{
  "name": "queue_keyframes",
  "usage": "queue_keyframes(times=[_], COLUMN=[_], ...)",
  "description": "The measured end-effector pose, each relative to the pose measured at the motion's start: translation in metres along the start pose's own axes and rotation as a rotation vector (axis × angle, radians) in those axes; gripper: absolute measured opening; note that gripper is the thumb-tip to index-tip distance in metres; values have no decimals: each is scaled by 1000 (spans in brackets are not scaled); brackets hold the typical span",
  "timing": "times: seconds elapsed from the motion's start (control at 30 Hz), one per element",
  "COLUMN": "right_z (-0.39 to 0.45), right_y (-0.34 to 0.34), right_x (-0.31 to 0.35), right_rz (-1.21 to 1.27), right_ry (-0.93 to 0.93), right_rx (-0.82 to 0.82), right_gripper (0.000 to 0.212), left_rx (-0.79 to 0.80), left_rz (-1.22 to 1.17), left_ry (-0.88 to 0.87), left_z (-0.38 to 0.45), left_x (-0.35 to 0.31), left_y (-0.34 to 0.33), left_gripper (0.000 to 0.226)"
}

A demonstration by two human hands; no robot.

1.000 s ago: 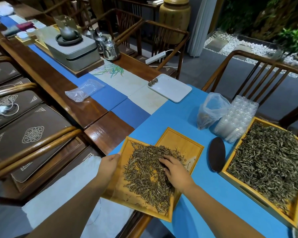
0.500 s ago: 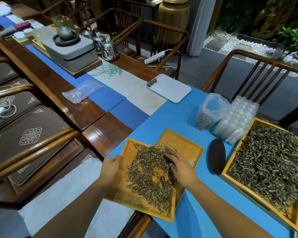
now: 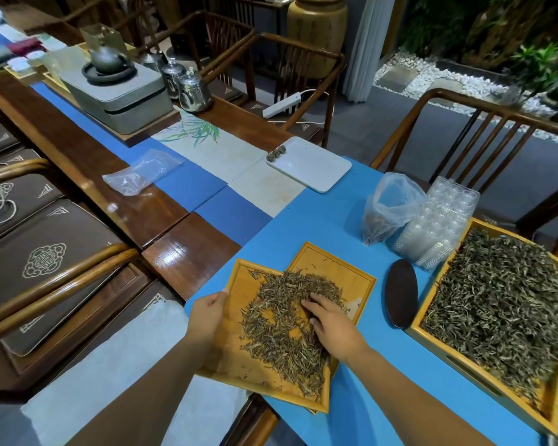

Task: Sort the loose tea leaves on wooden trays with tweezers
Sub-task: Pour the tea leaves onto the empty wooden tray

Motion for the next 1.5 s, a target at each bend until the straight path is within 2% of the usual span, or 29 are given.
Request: queue_keyframes(times=[0.37, 0.53, 0.73, 0.83, 1.5], right_z=[15, 3, -8, -10, -14], right_y=[13, 6, -23, -33, -42], right_x=[2, 40, 72, 69, 23], right_rz=[42, 101, 14, 2, -8], right_ry=[-38, 85, 195, 175, 7], right_rx=[-26, -22, 40, 55, 42], right_gripper=[46, 46, 48, 49, 49], left_rx=[-11, 5, 8, 21, 11], left_rz=[59, 95, 99, 96, 103], left_ry=[-5, -26, -28, -20, 32], left_z=[-2, -4, -12, -15, -24], left_x=[2, 3, 6, 9, 33], left_y=[14, 20, 24, 26, 56], left_gripper=[35, 32, 38, 33, 41])
Point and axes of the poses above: each hand's wrist, its own z-axis towards the middle knuckle, its own y-axis out of the back of the hand, x = y × z, the point moved 10 cm from there along z, towards the middle knuckle, and after that the axes turned 13 degrees about -y, right-handed, at the moved point
